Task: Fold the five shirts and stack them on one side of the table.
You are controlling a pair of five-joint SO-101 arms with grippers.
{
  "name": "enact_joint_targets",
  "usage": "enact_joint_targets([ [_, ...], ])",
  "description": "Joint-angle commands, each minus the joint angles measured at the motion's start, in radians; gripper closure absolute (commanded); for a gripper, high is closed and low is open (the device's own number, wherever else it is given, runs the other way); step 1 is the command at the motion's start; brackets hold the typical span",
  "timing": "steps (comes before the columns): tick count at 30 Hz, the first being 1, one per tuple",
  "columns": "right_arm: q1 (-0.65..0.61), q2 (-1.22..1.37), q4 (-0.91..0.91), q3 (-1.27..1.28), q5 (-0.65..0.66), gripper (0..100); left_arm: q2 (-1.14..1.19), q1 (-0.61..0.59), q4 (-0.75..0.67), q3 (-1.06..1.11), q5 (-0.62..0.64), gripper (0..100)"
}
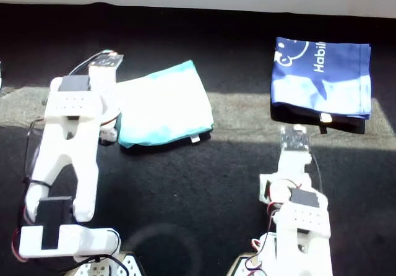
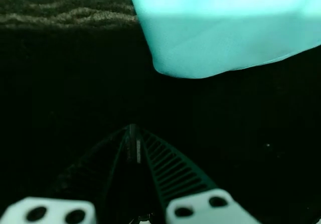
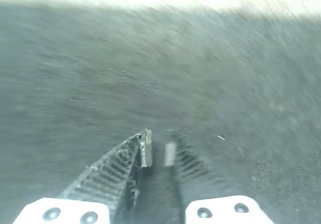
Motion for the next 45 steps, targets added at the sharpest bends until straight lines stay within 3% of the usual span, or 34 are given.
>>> enact_joint_targets([
  [1,-0.116,0.068,0.143,-0.242,-0.103,82.5,-0.088,-0.114,-0.152,0.170,-0.037,99],
  [10,-0.355,0.582,0.265,-0.935,-0.261,82.2,-0.171,-0.209,-0.517,0.532,-0.091,99],
  [17,-0.449,1.010,0.335,-1.405,-0.448,78.9,-0.177,-0.200,-0.710,0.677,-0.092,99],
  [22,-0.519,1.273,0.348,-1.658,-0.466,66.1,-0.170,-0.200,-0.736,0.691,-0.092,99],
  [33,-0.547,1.675,0.386,-2.097,-0.468,65.9,-0.170,-0.200,-0.789,0.710,-0.091,99],
  [45,-0.526,2.006,0.418,-2.353,-0.468,65.9,-0.170,-0.200,-0.790,0.710,-0.089,99],
])
